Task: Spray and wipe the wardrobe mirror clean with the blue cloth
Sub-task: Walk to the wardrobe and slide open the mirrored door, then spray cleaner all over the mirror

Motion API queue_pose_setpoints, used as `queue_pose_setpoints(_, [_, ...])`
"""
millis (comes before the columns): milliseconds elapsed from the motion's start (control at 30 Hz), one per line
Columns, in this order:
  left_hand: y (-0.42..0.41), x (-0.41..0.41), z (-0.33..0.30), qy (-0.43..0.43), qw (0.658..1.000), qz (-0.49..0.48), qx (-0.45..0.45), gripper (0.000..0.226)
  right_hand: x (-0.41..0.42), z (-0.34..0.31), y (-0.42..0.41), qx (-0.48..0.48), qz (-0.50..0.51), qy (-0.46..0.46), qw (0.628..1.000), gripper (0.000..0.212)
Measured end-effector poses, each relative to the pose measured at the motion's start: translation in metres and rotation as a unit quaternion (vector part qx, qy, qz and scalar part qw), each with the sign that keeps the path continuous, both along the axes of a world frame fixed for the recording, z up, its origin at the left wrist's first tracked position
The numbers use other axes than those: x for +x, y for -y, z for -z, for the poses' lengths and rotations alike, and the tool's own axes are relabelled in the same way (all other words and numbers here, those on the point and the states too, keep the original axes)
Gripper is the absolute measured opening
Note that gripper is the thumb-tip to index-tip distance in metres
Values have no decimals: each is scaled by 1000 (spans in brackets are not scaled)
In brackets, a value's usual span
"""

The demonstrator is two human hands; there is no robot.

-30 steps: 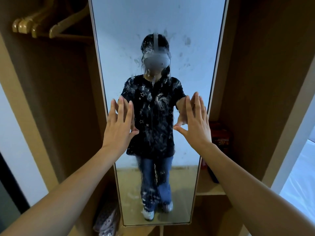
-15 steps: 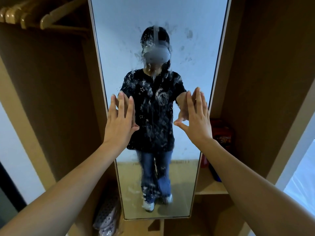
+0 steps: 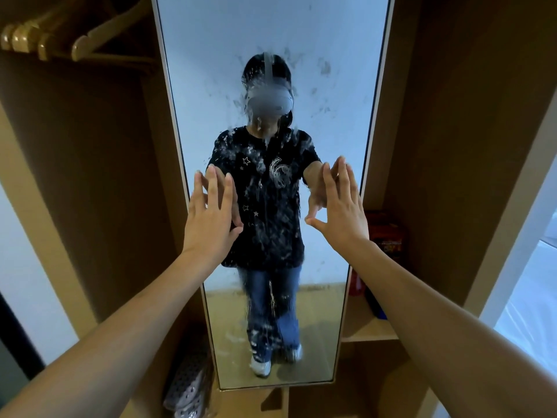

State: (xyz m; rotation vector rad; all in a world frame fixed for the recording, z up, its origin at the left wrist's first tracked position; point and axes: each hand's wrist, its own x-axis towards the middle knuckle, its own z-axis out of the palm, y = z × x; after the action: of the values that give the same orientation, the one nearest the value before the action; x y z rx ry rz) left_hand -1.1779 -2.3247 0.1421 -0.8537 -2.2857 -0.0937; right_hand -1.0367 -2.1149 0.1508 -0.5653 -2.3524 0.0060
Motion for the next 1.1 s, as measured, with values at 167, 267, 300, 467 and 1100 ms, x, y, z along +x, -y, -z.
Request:
queue_pose_setpoints(167, [8,18,-2,74,995,46,54,98,13,-7,5,-41,-28,-24,998,103])
queue_pose_setpoints(267, [11,34,3,91,989,79,85,91,23,-2,10,-56,-45,-53,996,95])
queue_pose_setpoints(300, [11,39,5,100,986,93,91,88,27,0,11,-64,-46,-57,995,92])
queue_pose_setpoints(467, [8,64,15,175,967,153,105,79,45,8,20,-101,-39,-44,993,85])
queue_pose_setpoints(1100, [-99,177,112,318,897,305,33,72,147,96,-27,-238,38,-53,969,71])
